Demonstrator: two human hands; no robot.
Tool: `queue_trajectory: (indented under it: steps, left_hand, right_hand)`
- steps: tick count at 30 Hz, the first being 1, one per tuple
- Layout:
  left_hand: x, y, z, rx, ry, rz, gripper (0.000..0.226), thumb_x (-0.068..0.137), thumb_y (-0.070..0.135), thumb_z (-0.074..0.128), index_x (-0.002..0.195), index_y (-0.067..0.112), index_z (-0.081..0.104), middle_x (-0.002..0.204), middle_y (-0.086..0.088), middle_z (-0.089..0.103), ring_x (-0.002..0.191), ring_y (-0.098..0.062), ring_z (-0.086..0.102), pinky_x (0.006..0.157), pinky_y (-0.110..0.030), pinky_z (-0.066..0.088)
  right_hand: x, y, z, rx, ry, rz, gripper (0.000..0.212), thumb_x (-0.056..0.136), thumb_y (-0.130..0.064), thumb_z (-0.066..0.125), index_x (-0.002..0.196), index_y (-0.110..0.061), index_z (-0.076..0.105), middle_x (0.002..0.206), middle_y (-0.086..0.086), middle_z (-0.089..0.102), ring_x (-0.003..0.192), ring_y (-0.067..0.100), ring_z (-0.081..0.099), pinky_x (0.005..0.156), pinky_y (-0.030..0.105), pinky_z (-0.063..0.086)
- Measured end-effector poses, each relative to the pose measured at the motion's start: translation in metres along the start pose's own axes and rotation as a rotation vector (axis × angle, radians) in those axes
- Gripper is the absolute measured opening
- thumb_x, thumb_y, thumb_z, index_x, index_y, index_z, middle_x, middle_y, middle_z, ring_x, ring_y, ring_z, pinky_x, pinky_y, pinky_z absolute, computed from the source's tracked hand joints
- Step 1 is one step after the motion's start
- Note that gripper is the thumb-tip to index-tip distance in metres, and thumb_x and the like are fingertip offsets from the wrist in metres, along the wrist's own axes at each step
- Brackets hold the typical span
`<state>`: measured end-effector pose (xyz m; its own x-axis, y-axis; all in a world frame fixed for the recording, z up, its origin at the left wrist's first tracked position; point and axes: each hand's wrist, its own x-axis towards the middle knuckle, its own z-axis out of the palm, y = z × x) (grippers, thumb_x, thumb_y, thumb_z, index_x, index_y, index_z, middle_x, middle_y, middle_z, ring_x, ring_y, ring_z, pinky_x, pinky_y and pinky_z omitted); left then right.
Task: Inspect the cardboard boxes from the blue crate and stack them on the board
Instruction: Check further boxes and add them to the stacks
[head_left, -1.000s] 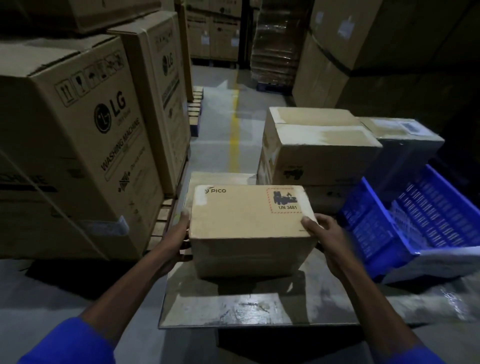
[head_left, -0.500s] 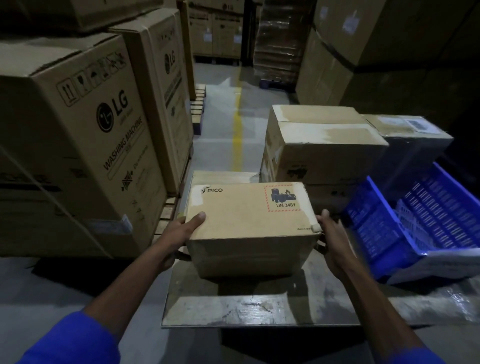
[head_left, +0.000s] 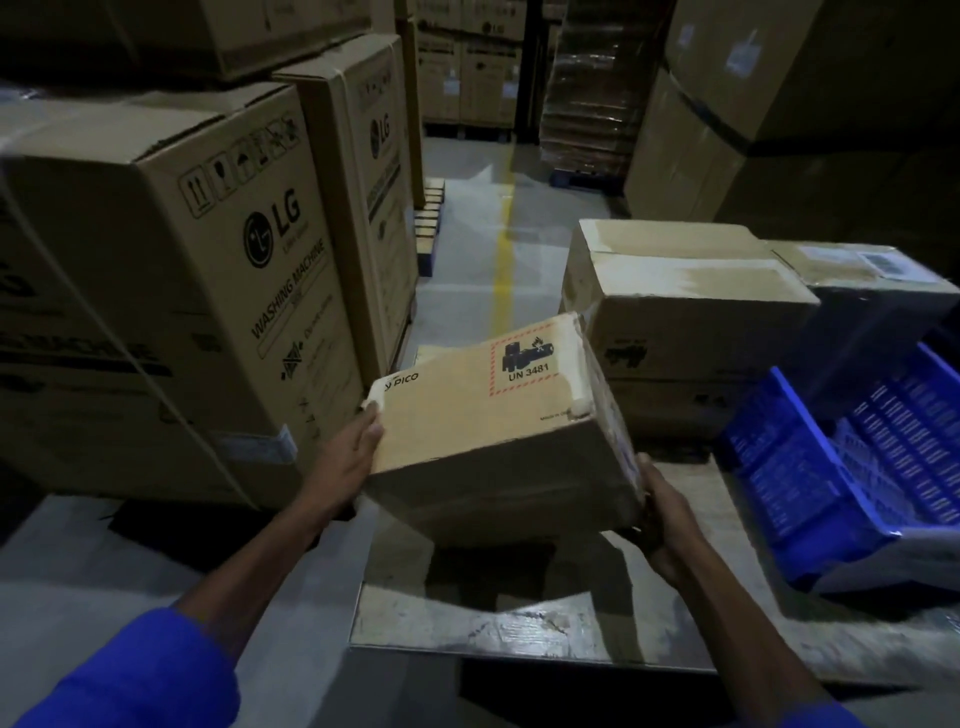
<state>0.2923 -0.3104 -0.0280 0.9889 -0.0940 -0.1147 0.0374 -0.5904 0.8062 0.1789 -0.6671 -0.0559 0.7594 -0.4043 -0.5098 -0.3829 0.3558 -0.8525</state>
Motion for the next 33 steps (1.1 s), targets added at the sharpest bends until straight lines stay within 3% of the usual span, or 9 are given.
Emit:
queue_trajectory:
  steps: [3, 6, 9, 10, 13, 17, 20, 24, 33]
  left_hand:
    - [-0.003, 0.002, 0.013, 0.041, -0.082, -0.050, 0.062, 0.105, 0.055, 0.031, 0.139, 0.012, 0.059, 0.126, -0.019, 0.063, 0.105, -0.026, 0.059, 0.081, -0.036, 0.047]
    - [-0.008, 0.014, 0.032, -0.073, -0.200, -0.141, 0.062, 0.098, 0.068, 0.028, 0.112, 0.021, 0.066, 0.105, -0.009, 0.067, 0.091, -0.022, 0.062, 0.075, -0.033, 0.051]
    - [-0.008, 0.030, 0.042, -0.303, -0.206, -0.264, 0.039, 0.108, 0.049, 0.039, 0.097, 0.025, 0.067, 0.121, -0.011, 0.069, 0.104, -0.025, 0.062, 0.097, -0.047, 0.054]
    - [-0.008, 0.037, 0.041, -0.387, -0.211, -0.287, 0.035, 0.109, 0.044, 0.039, 0.100, 0.025, 0.068, 0.128, -0.013, 0.067, 0.111, -0.027, 0.061, 0.105, -0.053, 0.051]
    - [-0.010, 0.063, 0.028, -0.494, -0.249, -0.281, 0.057, 0.096, 0.073, 0.026, 0.118, 0.036, 0.063, 0.118, 0.002, 0.063, 0.117, -0.024, 0.055, 0.109, -0.054, 0.045]
    - [-0.001, 0.085, 0.015, -0.438, -0.271, -0.250, 0.047, 0.094, 0.065, 0.054, 0.123, 0.029, 0.062, 0.114, 0.003, 0.067, 0.108, -0.024, 0.062, 0.099, -0.059, 0.052]
    - [-0.002, 0.098, 0.021, -0.373, -0.269, -0.265, 0.048, 0.094, 0.051, 0.067, 0.133, 0.025, 0.059, 0.116, 0.001, 0.069, 0.106, -0.025, 0.064, 0.096, -0.058, 0.053]
    - [0.000, 0.102, 0.027, -0.352, -0.259, -0.283, 0.053, 0.087, 0.049, 0.076, 0.132, 0.025, 0.062, 0.114, 0.001, 0.071, 0.103, -0.026, 0.065, 0.095, -0.058, 0.053]
    - [0.008, 0.099, 0.030, -0.298, -0.243, -0.241, 0.047, 0.086, 0.042, 0.080, 0.126, 0.026, 0.064, 0.110, 0.003, 0.071, 0.103, -0.023, 0.066, 0.083, -0.049, 0.057]
  right_hand:
    - [-0.002, -0.021, -0.007, 0.083, 0.007, -0.076, 0.046, 0.102, -0.053, 0.052, 0.123, -0.017, 0.071, 0.115, 0.014, 0.075, 0.104, 0.031, 0.072, 0.093, 0.051, 0.057]
    - [-0.004, -0.049, -0.013, 0.050, -0.036, -0.142, 0.056, 0.101, -0.059, 0.046, 0.120, -0.013, 0.072, 0.105, 0.010, 0.078, 0.085, 0.020, 0.074, 0.076, 0.038, 0.055]
    - [-0.007, -0.068, -0.009, -0.055, -0.072, -0.221, 0.065, 0.093, -0.065, 0.052, 0.128, -0.013, 0.069, 0.112, 0.013, 0.073, 0.089, 0.022, 0.071, 0.068, 0.033, 0.055]
    - [-0.008, -0.071, -0.004, -0.080, -0.092, -0.237, 0.066, 0.090, -0.065, 0.054, 0.129, -0.014, 0.068, 0.114, 0.013, 0.073, 0.094, 0.025, 0.071, 0.073, 0.037, 0.057]
    - [-0.014, -0.076, 0.009, -0.190, -0.161, -0.257, 0.064, 0.087, -0.067, 0.059, 0.131, -0.021, 0.067, 0.124, 0.009, 0.074, 0.116, 0.031, 0.069, 0.098, 0.054, 0.053]
    - [-0.015, -0.084, 0.031, -0.279, -0.172, -0.228, 0.075, 0.082, -0.053, 0.074, 0.142, -0.018, 0.046, 0.126, 0.005, 0.068, 0.110, 0.025, 0.071, 0.080, 0.040, 0.059]
    - [-0.012, -0.085, 0.044, -0.349, -0.138, -0.237, 0.077, 0.086, -0.031, 0.082, 0.144, -0.020, 0.032, 0.120, 0.001, 0.063, 0.106, 0.019, 0.069, 0.081, 0.033, 0.058]
    - [-0.006, -0.083, 0.046, -0.383, -0.083, -0.250, 0.088, 0.081, -0.031, 0.087, 0.148, -0.017, 0.032, 0.125, 0.003, 0.063, 0.111, 0.023, 0.068, 0.095, 0.042, 0.058]
    - [-0.013, -0.085, 0.048, -0.411, -0.061, -0.266, 0.072, 0.086, -0.026, 0.084, 0.133, -0.022, 0.031, 0.112, -0.008, 0.059, 0.101, 0.012, 0.065, 0.077, 0.029, 0.055]
